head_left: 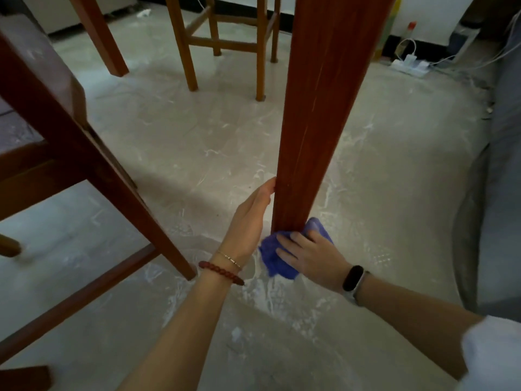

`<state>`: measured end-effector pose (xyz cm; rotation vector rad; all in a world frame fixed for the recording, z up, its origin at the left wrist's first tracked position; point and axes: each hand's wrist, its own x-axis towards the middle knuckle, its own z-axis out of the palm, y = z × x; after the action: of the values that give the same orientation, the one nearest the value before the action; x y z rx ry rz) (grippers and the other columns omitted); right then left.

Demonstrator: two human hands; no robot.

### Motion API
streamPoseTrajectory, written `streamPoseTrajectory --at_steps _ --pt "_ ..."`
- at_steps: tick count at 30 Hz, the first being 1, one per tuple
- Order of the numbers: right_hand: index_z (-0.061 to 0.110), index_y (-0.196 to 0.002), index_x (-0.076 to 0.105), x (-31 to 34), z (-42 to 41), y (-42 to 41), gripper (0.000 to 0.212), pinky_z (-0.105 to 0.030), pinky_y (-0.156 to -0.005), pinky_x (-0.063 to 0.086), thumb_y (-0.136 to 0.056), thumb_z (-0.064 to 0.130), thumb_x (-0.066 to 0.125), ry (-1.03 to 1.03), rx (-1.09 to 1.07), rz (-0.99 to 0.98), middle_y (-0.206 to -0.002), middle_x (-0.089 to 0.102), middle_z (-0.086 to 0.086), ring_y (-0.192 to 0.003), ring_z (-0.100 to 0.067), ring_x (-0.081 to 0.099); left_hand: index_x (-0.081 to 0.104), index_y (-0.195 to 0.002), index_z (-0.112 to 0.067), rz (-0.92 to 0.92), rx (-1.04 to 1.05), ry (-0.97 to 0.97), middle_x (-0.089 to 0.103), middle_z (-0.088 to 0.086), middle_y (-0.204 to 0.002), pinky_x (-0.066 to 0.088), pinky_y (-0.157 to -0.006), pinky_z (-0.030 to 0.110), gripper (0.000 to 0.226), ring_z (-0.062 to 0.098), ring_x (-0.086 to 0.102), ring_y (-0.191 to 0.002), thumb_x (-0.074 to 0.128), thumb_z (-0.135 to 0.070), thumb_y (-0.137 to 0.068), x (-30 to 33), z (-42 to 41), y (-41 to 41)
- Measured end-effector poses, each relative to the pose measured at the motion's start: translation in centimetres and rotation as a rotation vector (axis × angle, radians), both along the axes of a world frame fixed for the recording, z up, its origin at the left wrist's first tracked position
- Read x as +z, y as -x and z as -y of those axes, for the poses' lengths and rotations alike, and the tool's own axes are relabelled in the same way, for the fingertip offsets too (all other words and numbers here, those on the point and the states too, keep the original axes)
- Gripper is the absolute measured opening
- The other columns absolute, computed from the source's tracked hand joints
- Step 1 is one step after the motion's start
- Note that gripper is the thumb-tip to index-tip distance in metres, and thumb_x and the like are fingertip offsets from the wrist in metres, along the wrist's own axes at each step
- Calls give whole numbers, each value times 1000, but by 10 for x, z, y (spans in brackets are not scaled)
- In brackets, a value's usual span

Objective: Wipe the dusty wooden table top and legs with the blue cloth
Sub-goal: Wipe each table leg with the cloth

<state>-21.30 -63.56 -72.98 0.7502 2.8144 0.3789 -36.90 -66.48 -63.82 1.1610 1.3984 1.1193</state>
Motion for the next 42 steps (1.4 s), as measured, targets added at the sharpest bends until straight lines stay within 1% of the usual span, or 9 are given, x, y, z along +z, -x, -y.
streamPoseTrajectory --at_steps 5,7,16,22,27,30,35,37,42 --pt "24 -133 42 -31 20 -29 38 -31 -91 35 -96 25 43 495 -356 -92 -128 53 -1 -112 -23 44 44 -126 -31 -120 56 104 45 -14 -123 39 -89 17 32 3 44 -112 39 -32 -95 -20 27 12" --pt "23 -135 40 -26 28 -41 42 -26 -91 35 -93 27 46 641 -532 -319 -124 54 -3 -112 -21 46 46 -124 -29 -161 79 172 46 -10 -120 40 -75 12 30 6 46 -106 44 -27 -94 -35 38 9" --pt "11 -103 57 25 52 -32 18 -34 -77 54 -86 7 59 1378 -1088 -1494 -101 66 -12 -88 -27 64 43 -128 -17 250 81 586 55 6 -123 48 -85 34 42 22 55 -109 52 -29 -89 -56 69 -39" --pt "19 -95 59 42 63 -19 12 -17 -65 54 -87 10 59 1342 -981 -1578 -96 67 -5 -81 -13 65 56 -98 -22 132 89 349 63 4 -101 56 -72 23 16 11 63 -86 55 -11 -87 -51 72 -42" --pt "15 -123 49 48 59 -30 43 -29 -78 56 -83 13 64 1557 -983 -1602 -116 62 -7 -98 -18 64 57 -105 -18 -190 85 100 64 -1 -98 49 -65 8 19 8 62 -89 55 -11 -87 -38 65 -46" --pt "27 -133 34 50 53 -47 59 -35 -78 53 -84 14 63 1639 -1041 -1622 -121 56 0 -98 -16 61 48 -108 -36 -338 6 8 59 -11 -104 45 -71 5 26 -6 59 -88 51 -17 -90 -33 61 -46" --pt "17 -119 48 58 49 -66 30 -17 -71 45 -89 21 55 1001 -1039 -1571 -111 52 -1 -97 -17 54 38 -132 -28 -900 -114 -57 48 1 -114 43 -76 19 40 12 55 -88 46 -30 -93 -36 62 -46" --pt "15 -104 54 64 57 -58 25 -24 -73 50 -89 35 52 1238 -1075 -1509 -98 60 -3 -90 -20 60 43 -127 -18 -913 -31 -101 49 4 -116 46 -73 24 37 19 58 -88 49 -28 -92 -32 64 -57" --pt "22 -121 50 59 66 -43 49 -39 -76 53 -83 53 51 1965 -1171 -1484 -110 59 -5 -99 -24 60 51 -115 -15 -836 -26 -215 57 5 -109 49 -73 29 41 22 60 -87 52 -42 -83 -33 65 -70"
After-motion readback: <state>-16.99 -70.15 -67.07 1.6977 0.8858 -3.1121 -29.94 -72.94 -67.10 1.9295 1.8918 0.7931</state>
